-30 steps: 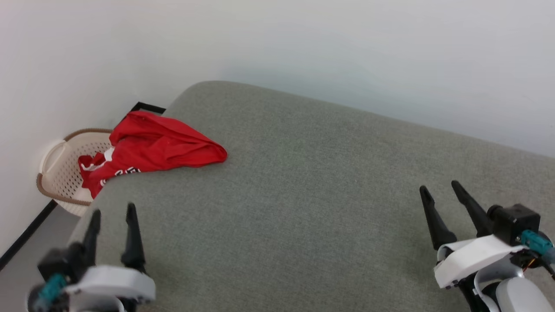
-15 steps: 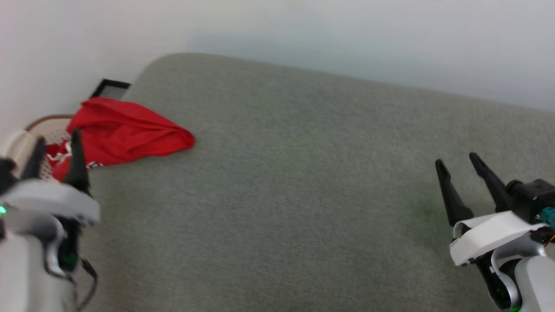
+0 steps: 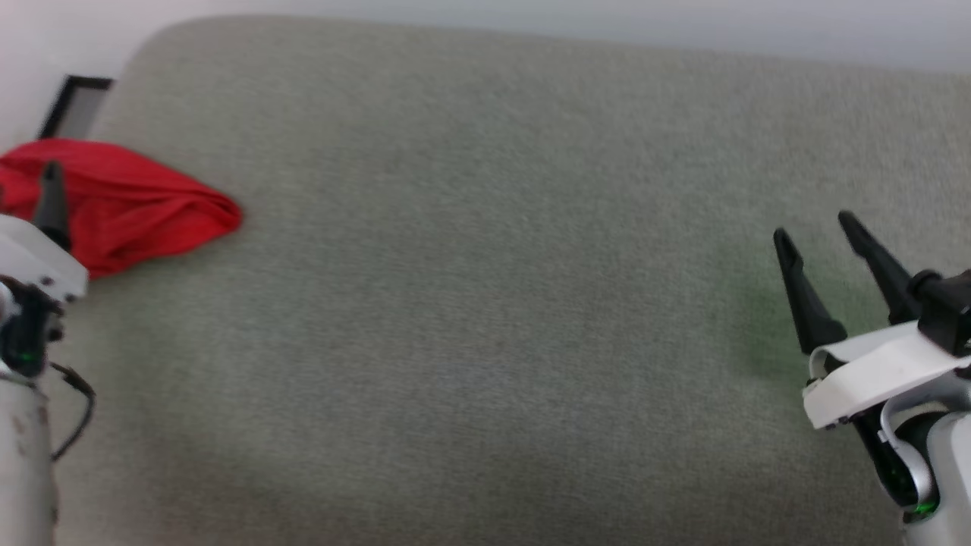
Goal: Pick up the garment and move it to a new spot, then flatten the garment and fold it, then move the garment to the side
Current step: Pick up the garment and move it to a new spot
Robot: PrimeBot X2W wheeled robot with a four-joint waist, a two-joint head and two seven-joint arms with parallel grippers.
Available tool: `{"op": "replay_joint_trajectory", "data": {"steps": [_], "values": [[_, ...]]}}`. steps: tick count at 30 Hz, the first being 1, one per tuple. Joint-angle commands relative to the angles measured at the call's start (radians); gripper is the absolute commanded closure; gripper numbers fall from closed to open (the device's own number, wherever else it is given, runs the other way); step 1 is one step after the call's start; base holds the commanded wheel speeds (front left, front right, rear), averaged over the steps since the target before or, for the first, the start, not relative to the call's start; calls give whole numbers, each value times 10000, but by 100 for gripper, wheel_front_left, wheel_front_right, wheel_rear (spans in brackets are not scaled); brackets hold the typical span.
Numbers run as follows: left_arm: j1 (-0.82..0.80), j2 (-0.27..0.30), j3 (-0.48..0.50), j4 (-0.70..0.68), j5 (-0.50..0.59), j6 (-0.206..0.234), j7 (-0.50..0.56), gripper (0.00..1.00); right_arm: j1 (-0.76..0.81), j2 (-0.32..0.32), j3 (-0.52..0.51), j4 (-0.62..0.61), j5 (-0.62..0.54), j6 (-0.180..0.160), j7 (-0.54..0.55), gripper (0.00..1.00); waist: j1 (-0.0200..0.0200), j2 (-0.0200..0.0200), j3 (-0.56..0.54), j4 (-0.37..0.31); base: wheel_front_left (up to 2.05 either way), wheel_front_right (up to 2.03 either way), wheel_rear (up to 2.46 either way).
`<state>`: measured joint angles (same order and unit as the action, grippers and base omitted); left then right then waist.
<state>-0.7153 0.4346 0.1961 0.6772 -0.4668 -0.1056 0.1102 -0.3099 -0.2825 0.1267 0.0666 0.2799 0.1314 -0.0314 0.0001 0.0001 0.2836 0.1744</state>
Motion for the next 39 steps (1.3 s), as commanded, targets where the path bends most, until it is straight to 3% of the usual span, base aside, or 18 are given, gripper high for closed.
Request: {"op": "replay_joint_trajectory", "data": {"steps": [1,11,26,27,28,29,39], "values": [[-377,176,54,465,-45,82,151,0,-157,-67,-36,-186,-63,-14,83,0,-1,-1,768,-613,0,0,0],[-1865,652,-169,2911,-102,266,1283,0,-310,-247,-157,-971,-128,-14,476,0,-1,-1,1640,-977,0,0,0],[-2760,624,-1179,5176,444,283,2495,0,-448,-224,-221,-1510,-249,-14,890,0,-1,-1,1978,-1148,0,0,0],[-2782,601,-1167,5276,411,301,2488,5,-437,-222,-230,-1527,-255,-14,901,0,-1,-1,1986,-1149,0,0,0],[-2803,584,-1193,5347,404,313,2463,57,-430,-216,-236,-1530,-266,-14,914,0,-1,-1,1989,-1148,0,0,0],[-2834,576,-1209,5365,420,306,2346,100,-432,-208,-250,-1532,-283,-14,929,0,-1,-1,1989,-1143,0,0,0],[-3302,960,-1389,5209,595,385,1105,100,-272,-48,-339,-1367,-319,-14,799,0,-1,-1,1633,-984,0,0,0]]}}
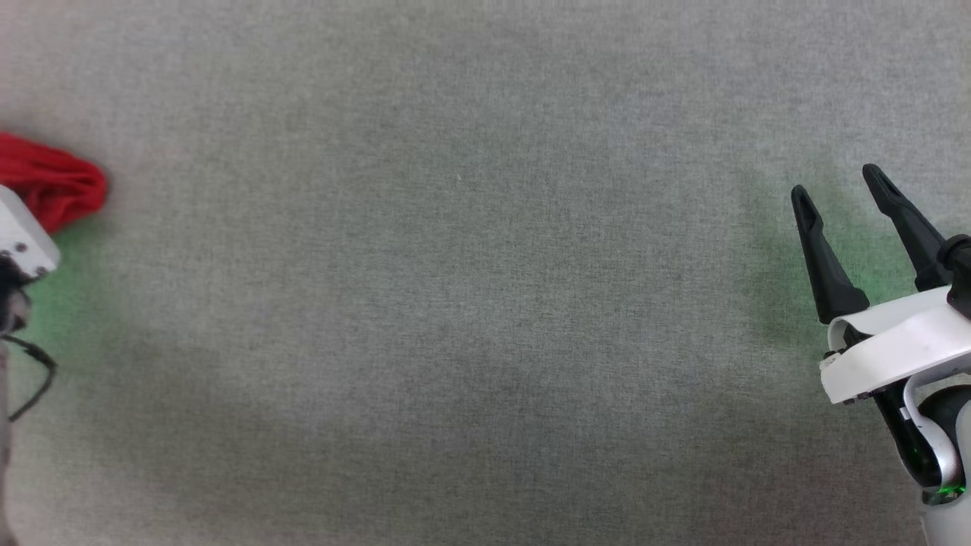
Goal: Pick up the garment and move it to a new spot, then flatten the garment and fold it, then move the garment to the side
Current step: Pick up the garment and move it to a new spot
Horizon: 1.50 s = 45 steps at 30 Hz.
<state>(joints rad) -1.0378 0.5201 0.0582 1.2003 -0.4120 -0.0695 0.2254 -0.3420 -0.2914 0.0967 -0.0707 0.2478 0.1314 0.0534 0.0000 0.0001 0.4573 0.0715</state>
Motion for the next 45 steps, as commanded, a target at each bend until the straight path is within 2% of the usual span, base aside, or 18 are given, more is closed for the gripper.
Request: {"op": "replay_joint_trajectory", "data": {"steps": [1,13,24,32,39,45], "values": [[-140,195,-51,-60,104,-18,-192,100,73,61,-49,36,11,-14,-75,0,0,-1,-169,62,0,0,0],[-1123,963,-657,-234,528,-366,-1147,100,383,463,-23,741,171,-14,-591,0,0,-1,-1346,251,0,0,0],[-2261,1220,-1504,-748,910,-565,-1835,100,832,824,25,1426,327,-14,-1071,0,0,-1,-2725,374,0,0,0],[-2772,901,-2474,-1434,602,-615,-1651,100,1183,1011,-174,1612,347,-14,-1309,0,0,-1,-3430,337,0,0,0],[-2703,695,-3481,-2844,-248,-612,-1191,100,1353,1184,-468,1623,280,-14,-1433,0,0,-1,-3750,184,0,0,0],[-2399,731,-4094,-4193,-905,-613,-551,100,1476,1294,-779,1595,180,-14,-1490,0,0,-1,-3940,-91,0,0,0]]}}
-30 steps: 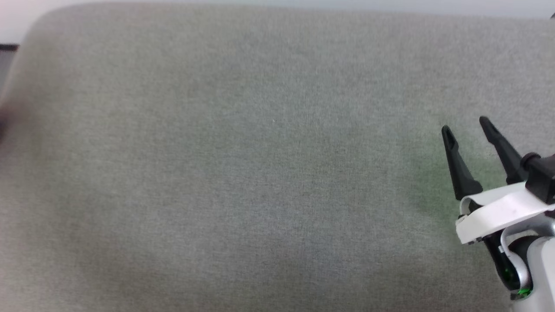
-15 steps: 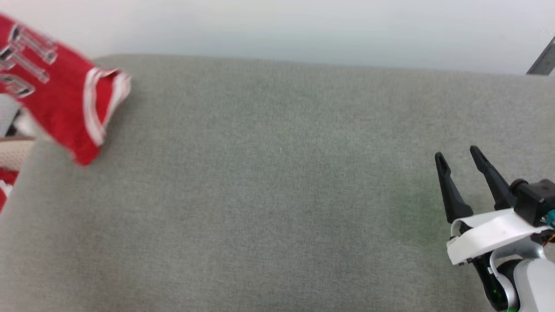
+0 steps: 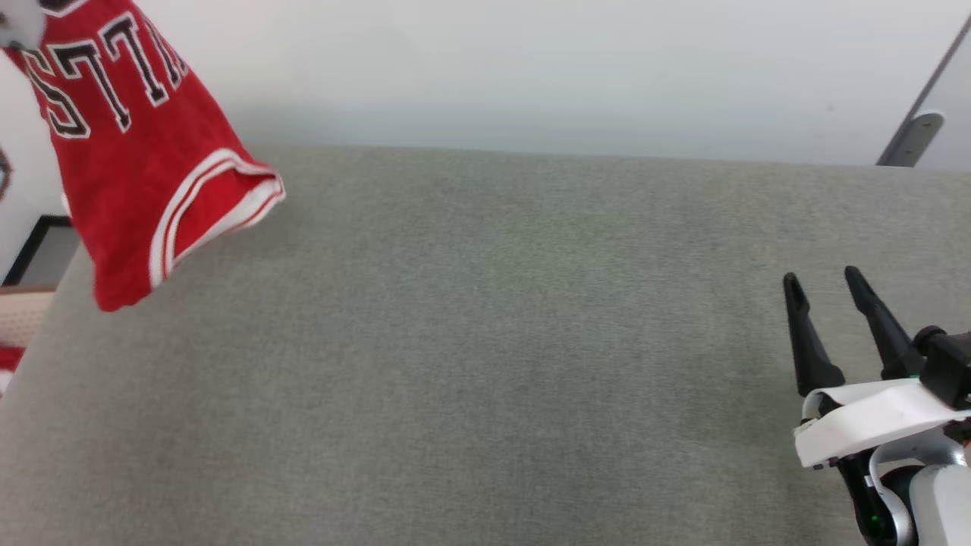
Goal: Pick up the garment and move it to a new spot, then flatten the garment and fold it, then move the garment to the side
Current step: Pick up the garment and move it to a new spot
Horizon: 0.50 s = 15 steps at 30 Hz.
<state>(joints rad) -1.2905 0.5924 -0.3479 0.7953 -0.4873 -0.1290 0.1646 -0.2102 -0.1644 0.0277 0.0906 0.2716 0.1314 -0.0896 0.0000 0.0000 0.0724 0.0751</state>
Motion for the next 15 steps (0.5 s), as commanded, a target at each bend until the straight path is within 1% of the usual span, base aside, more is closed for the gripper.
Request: {"op": "replay_joint_trajectory", "data": {"steps": [1,3,8,11,15], "values": [[216,-16,-82,-383,-316,-19,197,100,174,43,-147,-27,-79,-14,-71,0,0,0,-110,-186,0,0,0],[396,57,-296,-916,-460,-19,405,100,194,86,-263,-50,-110,-14,-75,0,0,0,-135,-310,0,0,0],[928,-44,-448,-2212,-904,2,986,100,209,177,-551,-87,-217,-14,-99,0,0,0,-163,-675,0,0,0],[1271,-138,-507,-3093,-1079,112,1342,100,219,224,-741,-120,-251,-14,-128,0,0,0,-144,-897,0,0,0],[1849,-391,-592,-4307,-1427,376,1883,100,259,322,-930,-135,-319,-14,-166,0,0,0,-100,-1181,0,0,0]]}}
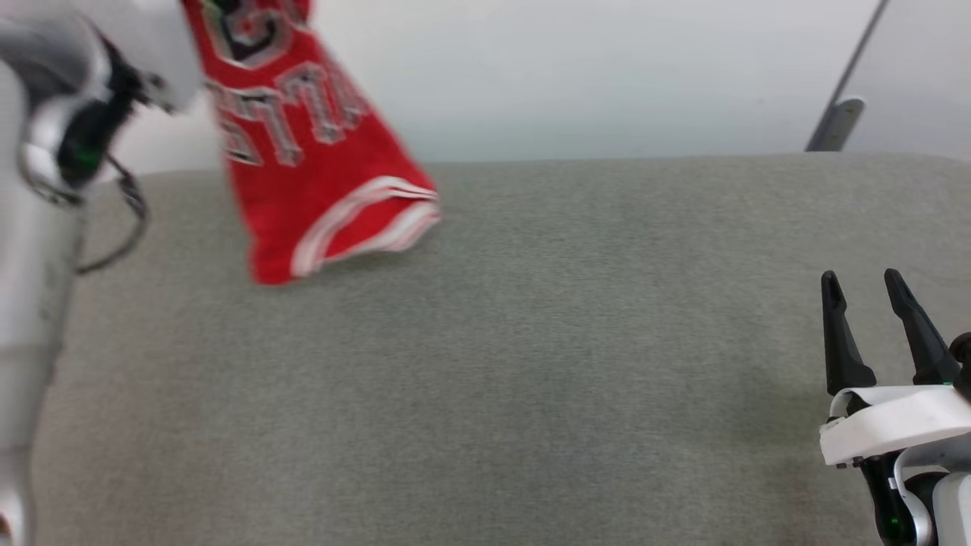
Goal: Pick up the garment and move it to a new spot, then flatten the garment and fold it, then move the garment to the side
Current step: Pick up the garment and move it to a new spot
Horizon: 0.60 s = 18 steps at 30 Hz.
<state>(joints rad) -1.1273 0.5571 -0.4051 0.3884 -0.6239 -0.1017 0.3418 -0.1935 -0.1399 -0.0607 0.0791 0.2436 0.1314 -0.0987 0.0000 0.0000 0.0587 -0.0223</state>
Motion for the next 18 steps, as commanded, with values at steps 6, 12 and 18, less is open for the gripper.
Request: {"op": "replay_joint_trajectory", "data": {"steps": [6,12,18], "values": [[1341,-255,-462,-1856,-322,510,949,100,140,169,-137,1,-93,-14,-136,0,0,0,210,-599,0,0,0],[2405,-381,-961,-2696,-388,878,1544,100,145,267,-108,125,-45,-14,-230,0,0,0,418,-833,0,0,0],[3585,-553,-1556,-2690,-528,1131,2047,100,-45,291,20,345,51,-14,-396,0,0,0,657,-1031,0,0,0]]}}
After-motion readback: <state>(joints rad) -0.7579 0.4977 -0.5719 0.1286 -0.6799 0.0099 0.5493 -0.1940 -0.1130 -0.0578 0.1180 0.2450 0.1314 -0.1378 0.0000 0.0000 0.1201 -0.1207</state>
